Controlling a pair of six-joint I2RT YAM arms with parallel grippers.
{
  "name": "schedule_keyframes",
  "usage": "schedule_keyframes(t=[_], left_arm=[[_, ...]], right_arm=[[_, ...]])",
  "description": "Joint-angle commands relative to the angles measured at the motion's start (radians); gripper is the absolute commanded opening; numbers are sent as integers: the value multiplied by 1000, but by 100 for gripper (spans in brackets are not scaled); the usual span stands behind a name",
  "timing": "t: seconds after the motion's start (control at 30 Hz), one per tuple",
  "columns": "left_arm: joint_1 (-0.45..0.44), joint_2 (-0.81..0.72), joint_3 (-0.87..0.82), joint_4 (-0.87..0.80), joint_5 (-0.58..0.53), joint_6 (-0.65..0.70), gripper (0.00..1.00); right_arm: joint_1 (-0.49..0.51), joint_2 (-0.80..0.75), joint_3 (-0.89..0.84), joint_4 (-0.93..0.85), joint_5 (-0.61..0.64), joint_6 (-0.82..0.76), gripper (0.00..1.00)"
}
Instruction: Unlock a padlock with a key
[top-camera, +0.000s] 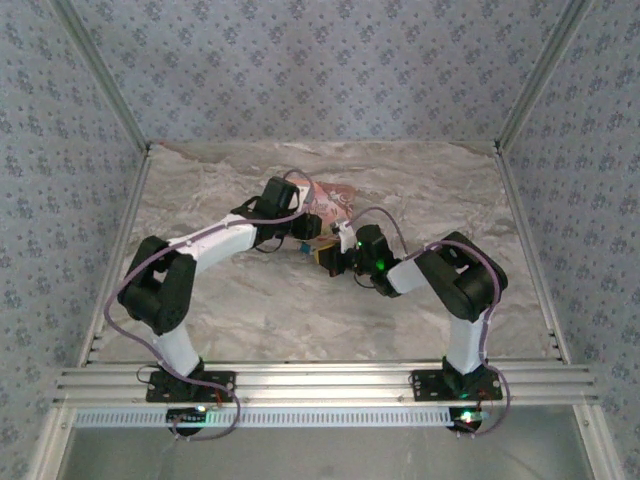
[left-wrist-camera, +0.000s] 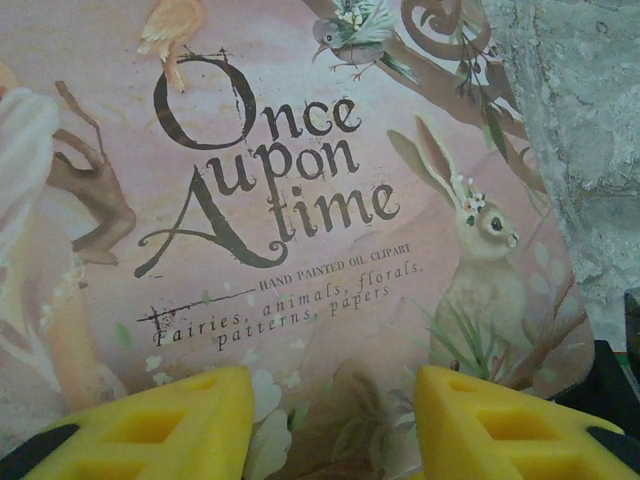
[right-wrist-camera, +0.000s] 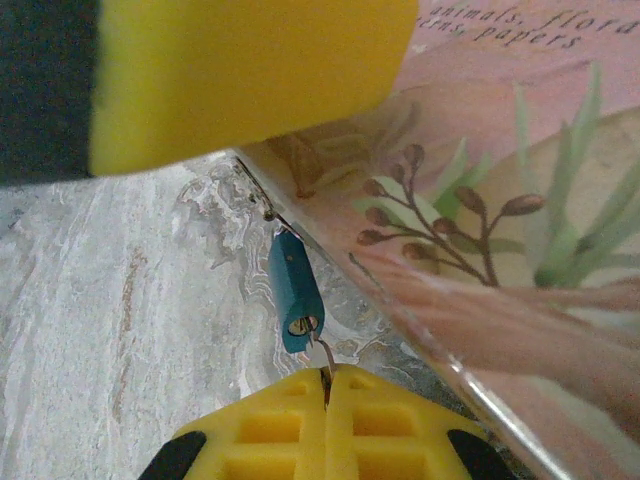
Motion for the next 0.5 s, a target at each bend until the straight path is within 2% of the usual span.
schedule_keyframes(t=[0.0, 0.27, 0.47], left_arm=[[-42, 110, -67, -233, 57, -15, 48], [-47, 113, -89, -200, 82, -39, 48], [-46, 116, -98, -179, 91, -50, 48]], right_arm=[[22, 19, 42, 74, -6, 19, 0], [31, 90, 100, 109, 5, 68, 0], [39, 127, 102, 205, 20, 133, 0]])
